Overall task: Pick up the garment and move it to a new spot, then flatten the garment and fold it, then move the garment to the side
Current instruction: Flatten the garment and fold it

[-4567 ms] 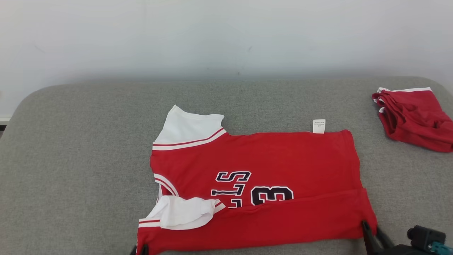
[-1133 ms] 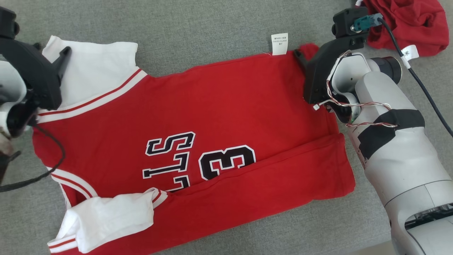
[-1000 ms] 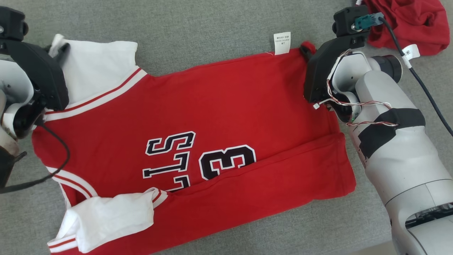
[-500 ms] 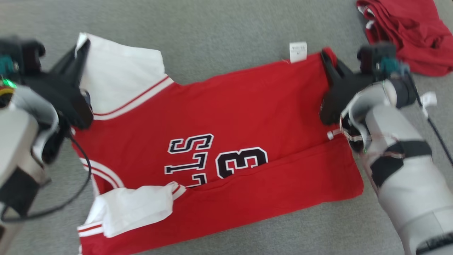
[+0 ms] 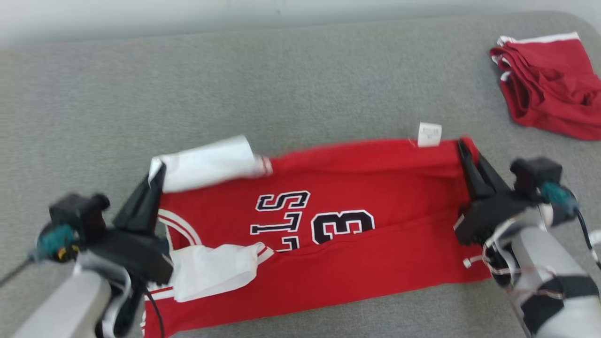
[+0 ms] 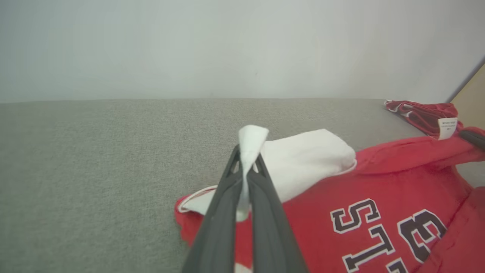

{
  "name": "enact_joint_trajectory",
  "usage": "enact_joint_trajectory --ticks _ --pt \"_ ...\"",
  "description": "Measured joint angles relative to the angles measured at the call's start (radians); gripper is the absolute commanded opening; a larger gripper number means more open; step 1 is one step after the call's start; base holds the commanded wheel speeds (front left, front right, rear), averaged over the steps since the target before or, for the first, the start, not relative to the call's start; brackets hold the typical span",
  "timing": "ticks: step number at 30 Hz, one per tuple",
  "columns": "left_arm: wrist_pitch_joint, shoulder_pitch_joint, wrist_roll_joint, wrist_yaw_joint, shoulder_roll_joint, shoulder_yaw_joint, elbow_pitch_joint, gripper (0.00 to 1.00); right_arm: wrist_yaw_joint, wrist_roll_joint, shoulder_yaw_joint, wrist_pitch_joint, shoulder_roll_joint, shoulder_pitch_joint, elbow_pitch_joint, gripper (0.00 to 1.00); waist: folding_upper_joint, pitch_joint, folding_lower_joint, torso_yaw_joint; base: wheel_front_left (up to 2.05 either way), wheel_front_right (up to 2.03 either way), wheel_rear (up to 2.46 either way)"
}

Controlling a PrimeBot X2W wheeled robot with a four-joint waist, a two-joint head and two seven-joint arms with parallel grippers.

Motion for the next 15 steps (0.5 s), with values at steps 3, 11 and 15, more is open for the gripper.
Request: enact_joint_trajectory --ticks 3,11,15 --pt "-0.002 0.086 0.038 0.023 -0.019 0.052 -0.072 0.0 0.0 0.001 -0.028 -0.008 -0.013 0.075 -0.063 0.0 -0.0001 -0.016 0.0 0.013 0.0 0.0 0.0" --pt "-0.003 0.27 0.083 0.035 -0.085 0.128 -0.151 0.0 0.0 -0.005 -0.113 -0.013 -0.025 0.255 -0.19 0.39 -0.0001 -0.05 0.0 0.038 0.0 0.0 0.0" --pt "-0.003 0.318 0.105 0.025 -0.115 0.163 -0.147 1.0 0.0 -0.003 -0.13 -0.013 -0.015 0.298 -0.231 1.0 -0.0001 -0.063 0.0 0.038 0.0 0.0 0.0"
